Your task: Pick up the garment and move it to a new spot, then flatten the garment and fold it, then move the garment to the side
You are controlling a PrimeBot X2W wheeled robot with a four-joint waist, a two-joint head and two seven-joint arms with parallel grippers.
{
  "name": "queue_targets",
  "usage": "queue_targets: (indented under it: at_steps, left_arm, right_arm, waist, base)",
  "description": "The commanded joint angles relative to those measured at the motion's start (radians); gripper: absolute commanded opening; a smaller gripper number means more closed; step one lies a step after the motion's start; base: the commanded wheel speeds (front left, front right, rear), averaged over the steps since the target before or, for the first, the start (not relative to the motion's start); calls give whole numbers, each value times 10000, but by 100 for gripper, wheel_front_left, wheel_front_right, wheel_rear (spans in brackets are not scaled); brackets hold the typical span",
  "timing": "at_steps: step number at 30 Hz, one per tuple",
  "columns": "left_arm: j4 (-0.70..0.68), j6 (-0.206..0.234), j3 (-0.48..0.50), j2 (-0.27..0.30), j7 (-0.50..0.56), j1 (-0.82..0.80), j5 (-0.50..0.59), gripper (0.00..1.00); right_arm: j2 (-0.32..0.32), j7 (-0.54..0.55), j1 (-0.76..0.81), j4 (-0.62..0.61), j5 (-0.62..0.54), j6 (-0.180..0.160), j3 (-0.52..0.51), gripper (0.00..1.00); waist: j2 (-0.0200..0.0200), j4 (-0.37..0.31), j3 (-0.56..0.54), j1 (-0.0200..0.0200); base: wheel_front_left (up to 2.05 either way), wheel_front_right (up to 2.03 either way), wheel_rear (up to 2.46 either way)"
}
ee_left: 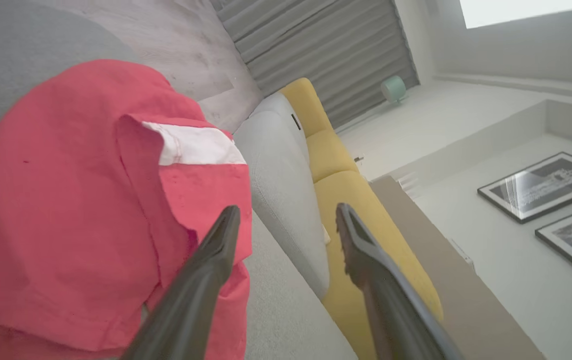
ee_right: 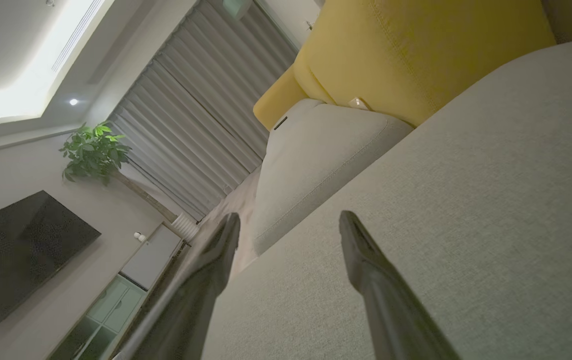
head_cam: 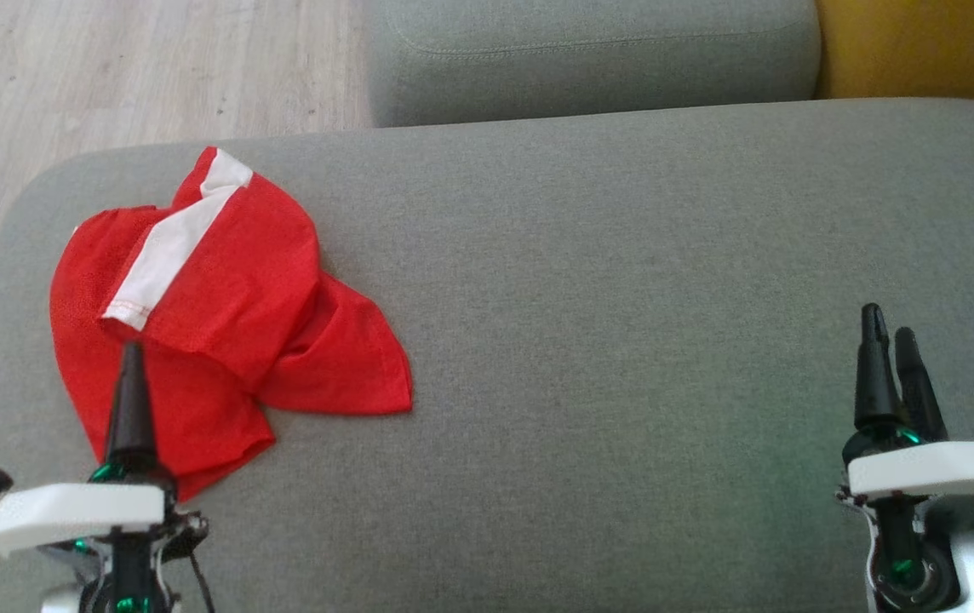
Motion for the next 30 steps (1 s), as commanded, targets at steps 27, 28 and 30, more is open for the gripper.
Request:
queue_targets:
  at_steps: [27,28,30]
  left_arm:
    - [-1306,1066,-1664,375,-832,-117,5469,100]
    - [-1310,1139,-1738,422,-862,-111,5619,100]
    - [-1316,1310,-1895,518,-920,-102,5920,100]
  right_arm:
    - [-77,-873,-306,-507,-3907,-5,534,100]
    - [-77,-902,-296,-501,-4063,-5,563,100]
    - [-79,-962,-283,-491,-4378,-5,631,100]
  waist:
    - [0,61,-6,-1]
    - [0,63,-6,-1]
    - [0,64,-5,-1]
  base:
    - [0,0,0]
    - [0,0,0]
    - [0,0,0]
